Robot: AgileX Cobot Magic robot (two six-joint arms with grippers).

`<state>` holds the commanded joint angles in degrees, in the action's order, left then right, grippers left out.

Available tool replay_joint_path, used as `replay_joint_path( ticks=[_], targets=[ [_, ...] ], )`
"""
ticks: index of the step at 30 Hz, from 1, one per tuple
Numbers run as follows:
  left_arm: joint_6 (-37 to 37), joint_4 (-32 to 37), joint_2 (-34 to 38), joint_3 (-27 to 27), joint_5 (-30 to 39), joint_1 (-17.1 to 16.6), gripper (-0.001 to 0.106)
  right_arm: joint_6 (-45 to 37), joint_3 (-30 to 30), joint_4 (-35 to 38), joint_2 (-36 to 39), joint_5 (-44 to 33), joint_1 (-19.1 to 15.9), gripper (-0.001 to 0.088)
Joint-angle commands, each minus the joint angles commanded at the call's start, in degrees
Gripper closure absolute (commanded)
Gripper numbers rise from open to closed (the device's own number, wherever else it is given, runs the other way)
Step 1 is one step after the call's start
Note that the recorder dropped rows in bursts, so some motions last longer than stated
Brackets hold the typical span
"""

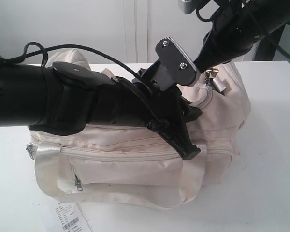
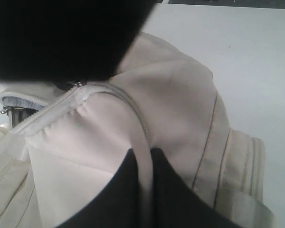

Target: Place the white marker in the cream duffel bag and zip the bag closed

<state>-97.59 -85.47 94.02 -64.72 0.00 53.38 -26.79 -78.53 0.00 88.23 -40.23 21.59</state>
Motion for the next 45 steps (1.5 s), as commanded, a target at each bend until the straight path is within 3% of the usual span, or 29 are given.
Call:
replay_joint_path(
  ticks=[17, 23, 32, 45],
  targets=[
    [-0.1, 1.2, 0.0, 0.0, 1.3, 0.0, 0.105, 0.0, 0.0, 0.0, 1.4, 9.4, -0.6, 0.0868],
    [-0.1, 1.2, 0.0, 0.0, 3.1, 0.0, 0.105, -0.5, -0.1, 0.4, 2.0, 6.9, -3.0, 0.0868],
    [-0.1, 1.2, 0.0, 0.0, 4.8, 0.0, 0.105, -0.6, -3.2, 11.6, 2.0, -0.5, -3.0, 0.0868],
    [-0.1, 2.3, 0.0, 0.0, 7.8, 0.0, 0.105, -0.5, -6.0, 10.7, 6.3, 4.1, -5.7, 0.0868]
  ],
)
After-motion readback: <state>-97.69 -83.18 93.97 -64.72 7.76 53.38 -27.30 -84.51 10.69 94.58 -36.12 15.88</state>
